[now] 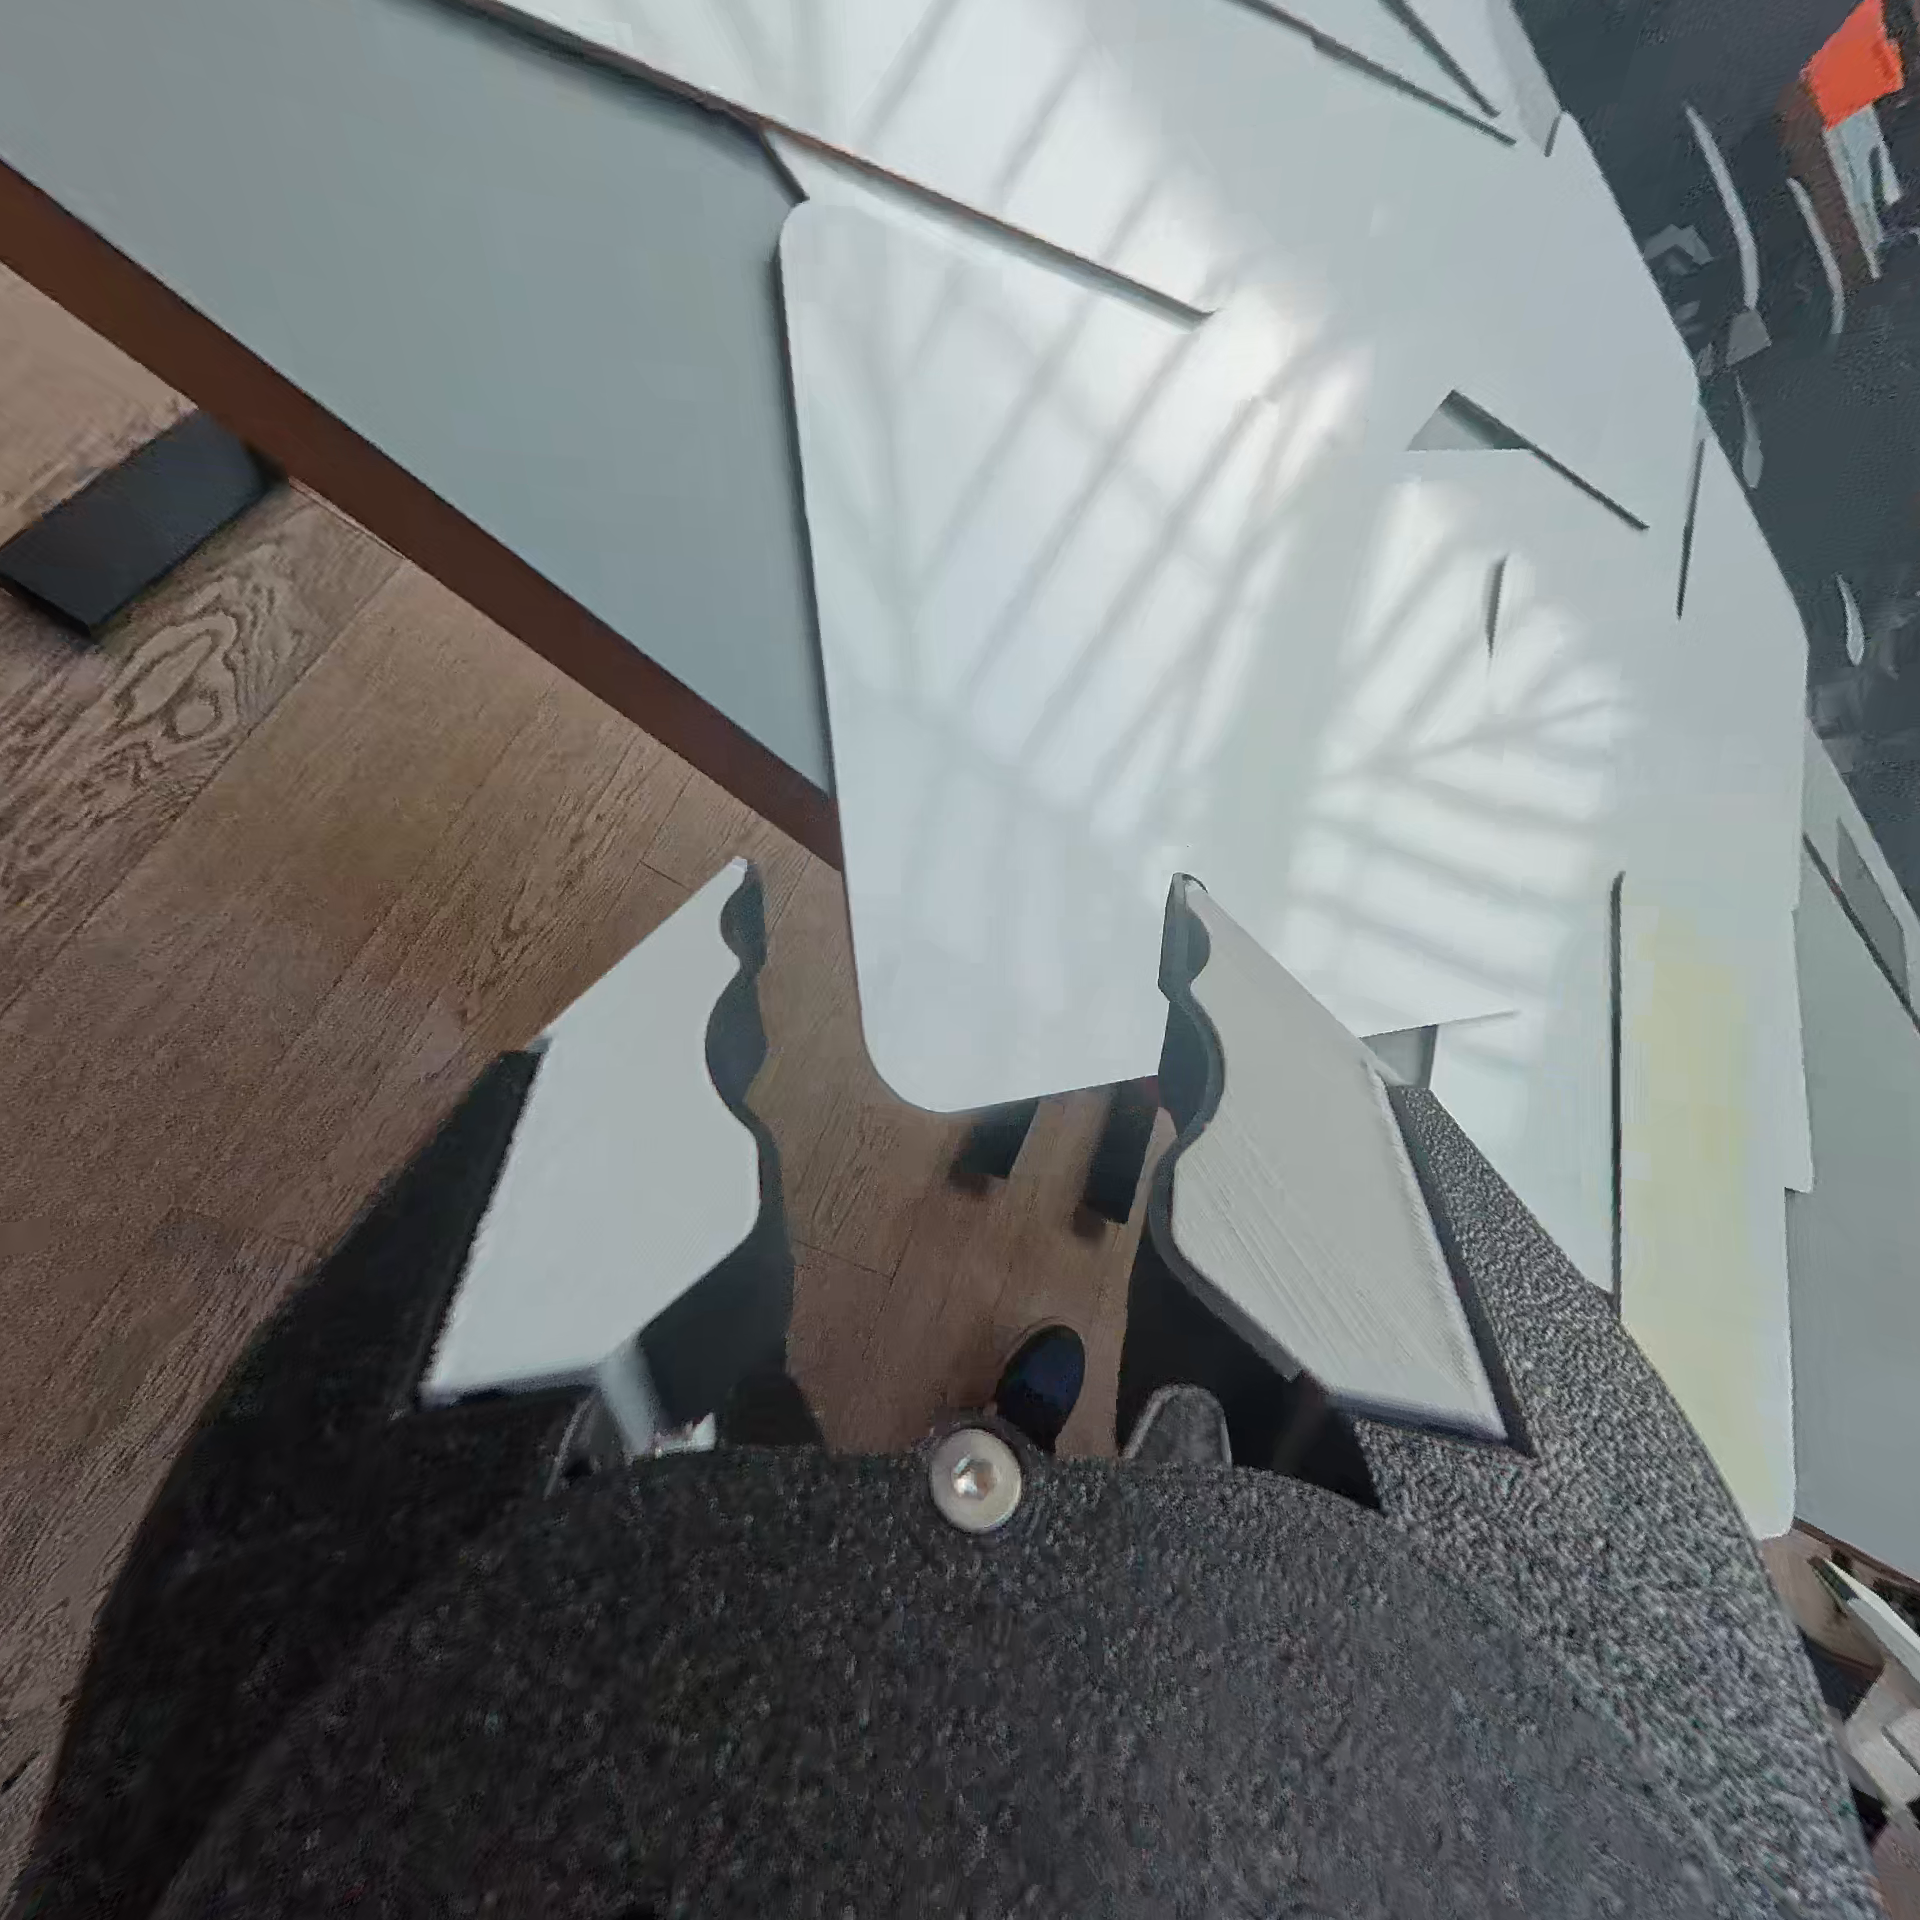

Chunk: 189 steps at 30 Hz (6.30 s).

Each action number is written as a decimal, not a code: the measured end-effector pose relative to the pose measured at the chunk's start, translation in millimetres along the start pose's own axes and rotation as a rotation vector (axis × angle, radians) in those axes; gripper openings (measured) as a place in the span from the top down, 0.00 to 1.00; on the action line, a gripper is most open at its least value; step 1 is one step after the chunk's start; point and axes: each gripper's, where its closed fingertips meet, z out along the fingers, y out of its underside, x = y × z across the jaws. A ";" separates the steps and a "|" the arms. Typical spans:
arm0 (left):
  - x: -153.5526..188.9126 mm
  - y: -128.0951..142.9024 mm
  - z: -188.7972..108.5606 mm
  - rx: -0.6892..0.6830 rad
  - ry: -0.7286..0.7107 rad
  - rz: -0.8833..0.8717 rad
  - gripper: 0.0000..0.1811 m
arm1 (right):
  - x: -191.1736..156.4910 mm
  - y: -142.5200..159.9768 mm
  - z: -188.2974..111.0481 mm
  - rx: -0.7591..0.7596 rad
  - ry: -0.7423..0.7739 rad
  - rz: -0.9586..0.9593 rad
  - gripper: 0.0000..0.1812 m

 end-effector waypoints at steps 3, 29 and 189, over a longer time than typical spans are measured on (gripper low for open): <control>-24.4 13.7 27.7 -0.090 0.045 -0.050 0.57 | -28.2 10.6 20.5 0.060 -0.059 0.302 0.34; -6.0 98.5 -14.0 -0.203 0.651 -0.374 0.81 | -69.1 57.0 -14.1 0.325 -0.400 0.702 0.92; 1113.3 598.6 234.3 -0.095 0.454 0.442 0.70 | 742.9 -629.4 -163.2 -0.351 -0.799 0.463 0.99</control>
